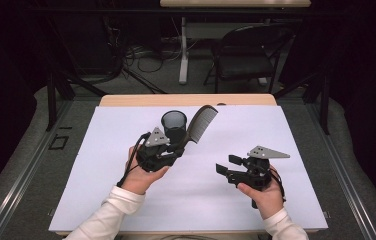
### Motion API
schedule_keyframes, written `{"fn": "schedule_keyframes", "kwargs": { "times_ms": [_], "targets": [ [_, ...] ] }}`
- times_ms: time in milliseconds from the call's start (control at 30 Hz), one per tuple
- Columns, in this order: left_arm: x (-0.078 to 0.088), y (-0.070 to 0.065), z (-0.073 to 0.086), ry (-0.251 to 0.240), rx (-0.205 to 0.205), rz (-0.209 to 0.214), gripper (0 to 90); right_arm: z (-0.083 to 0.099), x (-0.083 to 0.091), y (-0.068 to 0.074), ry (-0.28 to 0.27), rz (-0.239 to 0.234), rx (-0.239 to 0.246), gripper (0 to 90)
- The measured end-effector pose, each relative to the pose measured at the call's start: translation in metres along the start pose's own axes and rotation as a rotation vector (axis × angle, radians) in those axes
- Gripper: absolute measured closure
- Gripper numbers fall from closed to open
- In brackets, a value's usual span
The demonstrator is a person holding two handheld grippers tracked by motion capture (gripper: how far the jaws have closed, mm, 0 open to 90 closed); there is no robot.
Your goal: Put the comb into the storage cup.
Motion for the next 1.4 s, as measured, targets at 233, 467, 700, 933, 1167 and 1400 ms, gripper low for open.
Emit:
{"fn": "schedule_keyframes", "kwargs": {
  "times_ms": [233,467,700,933,1167,1400],
  "targets": [
    [0.0,0.001,0.001,-0.002,0.002,-0.004,72.7,-0.009,-0.004,0.004,0.004,-0.025,-0.006,35.1],
    [0.0,0.003,0.003,-0.003,0.006,-0.006,72.7,-0.016,-0.009,0.005,0.005,-0.031,0.005,33.8],
    [0.002,0.004,0.002,-0.011,0.011,-0.008,72.7,-0.024,-0.011,0.004,0.007,-0.031,-0.022,34.1],
    [0.002,0.006,0.003,-0.016,0.01,-0.01,72.7,-0.034,-0.012,0.001,-0.033,-0.023,-0.044,32.9],
    [0.001,0.006,0.004,-0.014,0.013,-0.01,72.7,-0.043,-0.013,0.003,-0.052,-0.064,-0.112,32.7],
    [0.0,0.005,0.005,-0.017,0.021,-0.008,72.7,-0.05,-0.015,0.006,-0.046,-0.083,-0.113,32.9]
  ]
}}
Point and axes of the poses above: each handheld gripper's, and its own axes: x roughly backward along the jaws, z roughly out of its underside, y roughly to its left, the point moved 10 cm from there along -x, roughly forward along the jaws, and after that the axes turned 7 degrees about -z, right-handed, at the moved point
